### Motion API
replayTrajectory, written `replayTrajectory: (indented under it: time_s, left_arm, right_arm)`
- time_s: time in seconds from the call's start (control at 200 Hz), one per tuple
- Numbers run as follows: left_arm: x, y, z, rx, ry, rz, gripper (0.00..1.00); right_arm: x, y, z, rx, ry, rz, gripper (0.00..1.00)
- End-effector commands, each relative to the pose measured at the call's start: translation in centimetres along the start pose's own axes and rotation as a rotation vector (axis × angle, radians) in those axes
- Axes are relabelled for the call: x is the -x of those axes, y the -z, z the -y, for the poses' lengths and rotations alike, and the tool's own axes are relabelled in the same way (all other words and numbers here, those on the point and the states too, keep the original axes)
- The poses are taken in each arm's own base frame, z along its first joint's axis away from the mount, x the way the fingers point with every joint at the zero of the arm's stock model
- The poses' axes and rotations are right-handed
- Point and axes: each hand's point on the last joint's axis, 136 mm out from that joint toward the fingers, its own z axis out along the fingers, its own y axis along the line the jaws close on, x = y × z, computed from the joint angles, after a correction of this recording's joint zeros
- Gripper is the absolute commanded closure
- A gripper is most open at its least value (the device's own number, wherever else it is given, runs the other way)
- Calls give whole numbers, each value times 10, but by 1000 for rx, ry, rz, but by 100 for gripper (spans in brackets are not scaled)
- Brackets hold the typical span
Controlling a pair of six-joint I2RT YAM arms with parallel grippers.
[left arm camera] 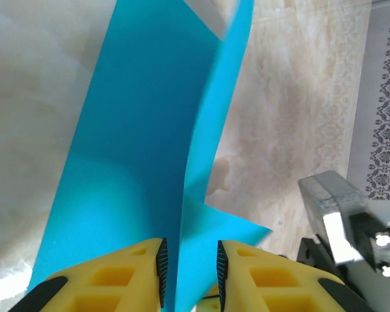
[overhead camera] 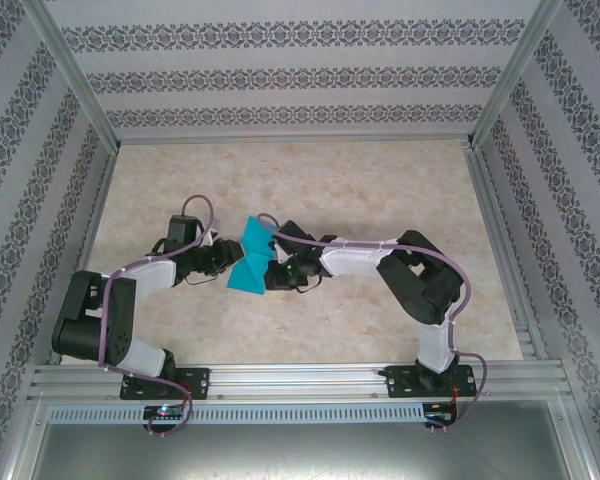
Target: Fold a paper plane with a square sheet of paper (pick it up from the middle)
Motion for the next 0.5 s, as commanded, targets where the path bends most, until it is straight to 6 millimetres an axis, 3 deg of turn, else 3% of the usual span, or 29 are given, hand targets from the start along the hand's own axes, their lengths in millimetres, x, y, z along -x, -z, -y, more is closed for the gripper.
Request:
replayTrajectory:
  time_s: [0.0,0.085,0.17,0.25,0.495]
  left_arm:
    - [-17,-2,1,5,-6,-48,70]
    - [-19,-2,3,5,-9,-43,72]
    - [-19,1,-13,85,16,-16,73]
    - [-22,2,-28,148,23,-5,71]
    - [-44,-2,-39,153,40,-62,58]
  right_arm:
    - [-12,21,4,-19,84,-68,91]
    - [-1,30,-10,28,89,-15,91]
    - [11,37,-21,59,70,47,90]
    - [20,41,-16,32,29,105,90]
    - [34,51,-5,-26,-45,211,88]
